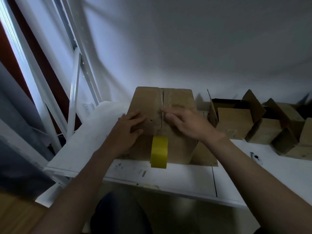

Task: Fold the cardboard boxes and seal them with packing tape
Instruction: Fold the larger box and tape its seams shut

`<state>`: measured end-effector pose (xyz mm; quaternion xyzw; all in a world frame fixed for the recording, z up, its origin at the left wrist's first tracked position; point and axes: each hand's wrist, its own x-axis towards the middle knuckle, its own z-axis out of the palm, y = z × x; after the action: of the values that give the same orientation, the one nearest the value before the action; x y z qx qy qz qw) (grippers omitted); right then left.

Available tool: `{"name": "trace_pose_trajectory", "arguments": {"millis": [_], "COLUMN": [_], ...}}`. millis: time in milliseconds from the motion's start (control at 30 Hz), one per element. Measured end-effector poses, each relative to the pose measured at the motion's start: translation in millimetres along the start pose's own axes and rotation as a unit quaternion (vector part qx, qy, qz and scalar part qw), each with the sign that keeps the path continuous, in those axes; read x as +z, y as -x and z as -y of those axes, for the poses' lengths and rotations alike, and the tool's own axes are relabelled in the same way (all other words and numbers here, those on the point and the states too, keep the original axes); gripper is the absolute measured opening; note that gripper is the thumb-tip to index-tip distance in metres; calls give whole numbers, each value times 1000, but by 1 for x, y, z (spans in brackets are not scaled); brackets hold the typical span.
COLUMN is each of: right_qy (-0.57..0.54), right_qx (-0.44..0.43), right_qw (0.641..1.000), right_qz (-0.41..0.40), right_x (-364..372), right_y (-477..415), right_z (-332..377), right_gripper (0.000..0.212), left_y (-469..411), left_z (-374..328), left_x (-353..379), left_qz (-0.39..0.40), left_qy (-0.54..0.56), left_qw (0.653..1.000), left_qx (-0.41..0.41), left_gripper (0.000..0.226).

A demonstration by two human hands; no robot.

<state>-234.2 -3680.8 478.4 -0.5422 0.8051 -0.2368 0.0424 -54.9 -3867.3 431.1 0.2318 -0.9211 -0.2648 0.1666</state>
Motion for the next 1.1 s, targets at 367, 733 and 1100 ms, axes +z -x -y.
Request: {"name": "trace_pose_trajectory", "arguments": {"millis": [367,733,1100], "right_qy": [95,151,237], "right_qx": [-9,-18,-57], "right_qw": [995,988,966], "right_qz": [26,-22,-89], "right_x": [39,50,67], "right_y": [-14,-6,3], "right_z": [-4,-7,-9], "right_gripper": [55,65,76], "left_y": [56,37,59], "left_z": [-85,-79,-48], "left_x": [39,56,71], "left_qz": [56,99,153], "left_qy": [347,425,477], "left_qw": [907,855,815], "left_qx": [-231,-280,-290], "left_gripper": [31,25,27]}}
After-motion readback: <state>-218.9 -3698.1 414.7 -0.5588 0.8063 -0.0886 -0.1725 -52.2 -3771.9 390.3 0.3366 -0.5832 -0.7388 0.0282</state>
